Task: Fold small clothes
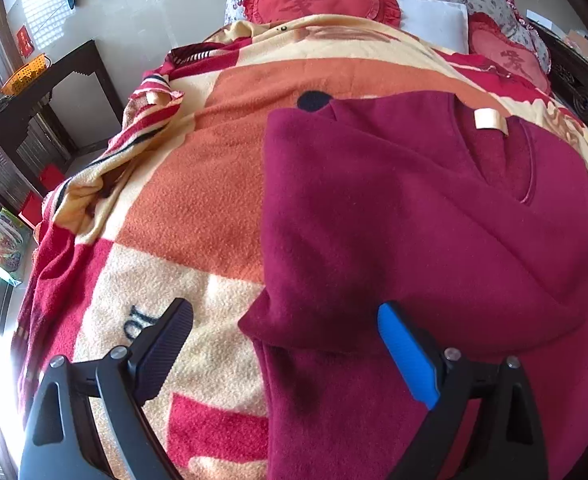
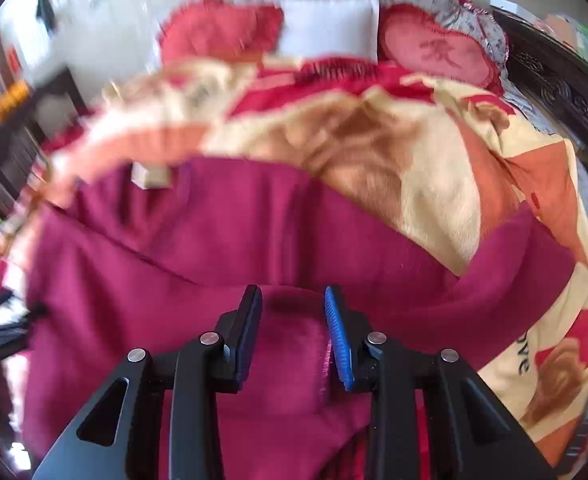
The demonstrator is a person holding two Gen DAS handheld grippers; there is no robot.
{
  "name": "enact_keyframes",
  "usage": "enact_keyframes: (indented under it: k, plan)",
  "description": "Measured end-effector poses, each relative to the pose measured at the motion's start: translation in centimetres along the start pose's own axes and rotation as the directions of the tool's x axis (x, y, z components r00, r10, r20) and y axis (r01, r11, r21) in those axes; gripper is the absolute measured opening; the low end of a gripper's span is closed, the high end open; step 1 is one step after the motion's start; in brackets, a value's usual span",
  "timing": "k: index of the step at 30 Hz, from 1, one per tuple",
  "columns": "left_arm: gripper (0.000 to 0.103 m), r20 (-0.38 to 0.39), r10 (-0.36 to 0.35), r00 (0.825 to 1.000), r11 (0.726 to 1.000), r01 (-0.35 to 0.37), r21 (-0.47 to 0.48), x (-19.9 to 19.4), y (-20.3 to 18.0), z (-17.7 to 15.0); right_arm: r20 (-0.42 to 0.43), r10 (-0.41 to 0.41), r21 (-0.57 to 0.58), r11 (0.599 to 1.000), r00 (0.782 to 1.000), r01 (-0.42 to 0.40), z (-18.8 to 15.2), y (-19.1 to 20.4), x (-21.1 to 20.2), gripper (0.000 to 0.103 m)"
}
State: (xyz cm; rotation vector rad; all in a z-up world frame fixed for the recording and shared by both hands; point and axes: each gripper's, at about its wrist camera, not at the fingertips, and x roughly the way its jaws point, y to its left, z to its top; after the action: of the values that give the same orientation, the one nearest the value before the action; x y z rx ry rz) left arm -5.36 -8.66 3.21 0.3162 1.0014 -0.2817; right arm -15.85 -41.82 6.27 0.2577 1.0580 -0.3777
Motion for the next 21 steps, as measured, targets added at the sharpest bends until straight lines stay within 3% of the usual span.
enact_keyframes:
  k: [2, 4, 7, 10, 13, 14, 15, 19, 20, 21]
  plan:
    - [0.097, -0.013, -0.007, 1.0, 1.0, 0.006, -0.008, 0.4, 0.2, 0.0, -0.029, 0.027, 0.013, 1.0, 0.999, -0.026, -0.5, -0.4, 0.7, 0.0]
    - [0.097, 0.0, -0.007, 1.0, 1.0, 0.007, -0.023, 0.3, 0.4, 0.3, 0.043, 0.058, 0.011, 0.998, 0.997, -0.059, -0.8, -0.3, -1.1, 0.0]
    - [0.097, 0.02, 0.005, 1.0, 0.999, -0.004, -0.052, 0.2, 0.3, 0.6, 0.189, -0.013, 0.026, 1.0, 0.982, 0.008, -0.6, -0.5, -3.6, 0.0]
    - [0.097, -0.019, -0.01, 1.0, 0.999, 0.009, -0.034, 1.0, -0.7, 0.6, 0.132, -0.041, 0.059, 0.998, 0.99, 0.033, -0.5, -1.6, -1.8, 0.0]
    - [0.097, 0.01, 0.008, 1.0, 1.0, -0.008, -0.005, 0.4, -1.2, 0.4, 0.117, 0.091, 0.072, 0.992, 0.989, -0.1, -0.8, -1.9, -1.6, 0.0]
    - [0.097, 0.009, 0.008, 1.0, 1.0, -0.008, 0.001, 0.4, -1.3, 0.4, 0.126, 0.097, 0.056, 0.993, 0.987, -0.105, -1.0, -1.7, -1.9, 0.019]
    - [0.097, 0.003, 0.006, 1.0, 1.0, -0.006, 0.003, 0.4, -1.4, 0.4, 0.133, 0.087, 0.034, 0.995, 0.987, -0.092, -1.1, -1.4, -2.1, 0.026]
    - [0.097, -0.006, -0.001, 1.0, 1.0, 0.001, -0.01, 0.5, -1.3, 0.5, 0.052, 0.089, 0.022, 0.996, 0.995, -0.09, -1.2, -1.0, -0.2, 0.026]
    - [0.097, -0.008, -0.002, 1.0, 1.0, 0.002, -0.011, 0.5, -1.3, 0.5, 0.025, 0.101, 0.019, 0.995, 0.995, -0.101, -1.3, -0.9, 0.5, 0.016]
    - [0.097, -0.007, -0.002, 1.0, 1.0, 0.002, -0.011, 0.4, -1.3, 0.6, 0.019, 0.116, 0.012, 0.993, 0.993, -0.116, -1.3, -0.7, 0.7, 0.0]
